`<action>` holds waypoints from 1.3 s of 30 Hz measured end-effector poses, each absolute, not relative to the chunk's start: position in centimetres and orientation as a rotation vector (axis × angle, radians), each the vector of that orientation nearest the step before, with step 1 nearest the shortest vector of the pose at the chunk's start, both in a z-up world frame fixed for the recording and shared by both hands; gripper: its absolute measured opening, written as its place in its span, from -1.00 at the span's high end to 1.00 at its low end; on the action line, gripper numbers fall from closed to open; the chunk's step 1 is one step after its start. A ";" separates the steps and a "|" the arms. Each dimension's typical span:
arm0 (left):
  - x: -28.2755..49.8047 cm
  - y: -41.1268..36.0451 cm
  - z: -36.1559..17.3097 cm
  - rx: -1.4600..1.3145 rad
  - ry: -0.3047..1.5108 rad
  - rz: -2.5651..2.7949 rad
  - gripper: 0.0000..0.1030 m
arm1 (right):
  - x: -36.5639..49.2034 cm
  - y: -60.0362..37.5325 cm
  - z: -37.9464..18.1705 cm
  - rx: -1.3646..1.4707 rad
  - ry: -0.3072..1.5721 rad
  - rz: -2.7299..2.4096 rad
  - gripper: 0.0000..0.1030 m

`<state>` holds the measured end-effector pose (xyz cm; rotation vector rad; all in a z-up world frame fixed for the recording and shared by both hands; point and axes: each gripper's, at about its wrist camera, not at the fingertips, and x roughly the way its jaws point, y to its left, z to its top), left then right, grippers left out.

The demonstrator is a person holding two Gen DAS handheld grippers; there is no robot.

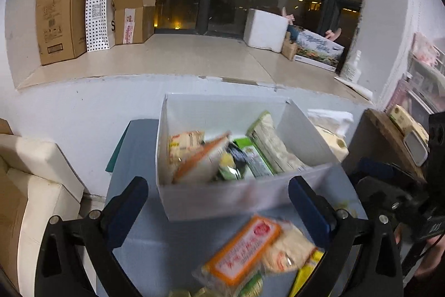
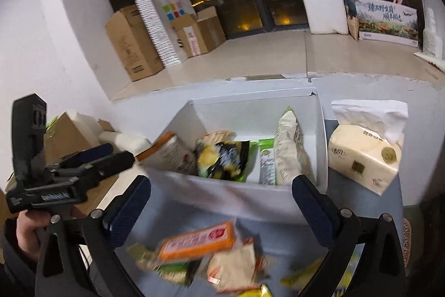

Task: Organize snacks
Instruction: 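Lower both held packs into the white box and open both grippers, then grasp the yellow chip bag with the right gripper while the left grasps the orange-labelled pack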

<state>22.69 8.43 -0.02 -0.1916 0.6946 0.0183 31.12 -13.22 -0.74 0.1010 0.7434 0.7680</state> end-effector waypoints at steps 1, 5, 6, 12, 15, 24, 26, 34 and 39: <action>21.8 8.1 0.0 -0.196 0.694 0.007 -1.00 | 30.3 -13.7 -0.6 0.112 0.744 0.784 -1.00; 17.2 6.7 0.0 -0.169 0.673 -0.016 -1.00 | 26.1 -16.1 -0.4 0.123 0.724 0.811 -1.00; 15.9 6.3 -0.3 -0.152 0.673 -0.013 -1.00 | 24.8 -16.7 -0.5 0.113 0.718 0.807 -1.00; 10.7 4.3 -3.4 -0.107 0.736 -0.055 -1.00 | 19.8 -20.0 -3.2 0.074 0.722 0.707 -1.00; 8.5 3.7 -4.5 -0.061 0.732 -0.065 -1.00 | 19.3 -21.1 -5.5 0.064 0.780 0.693 -1.00; 6.2 4.2 -5.6 -0.119 0.760 -0.088 -1.00 | 24.2 -23.3 -9.2 0.017 0.851 0.491 -1.00; 6.2 4.2 -5.7 -0.130 0.766 -0.095 -0.99 | 25.6 -23.0 -10.1 -0.004 0.859 0.468 -1.00; 7.3 3.7 -6.3 -0.138 0.780 -0.108 -1.00 | 30.7 -21.4 -13.6 -0.092 0.977 0.479 -0.71; 8.2 3.2 -7.6 -0.128 0.816 -0.126 -1.00 | 31.4 -22.0 -14.7 -0.045 1.014 0.501 -0.08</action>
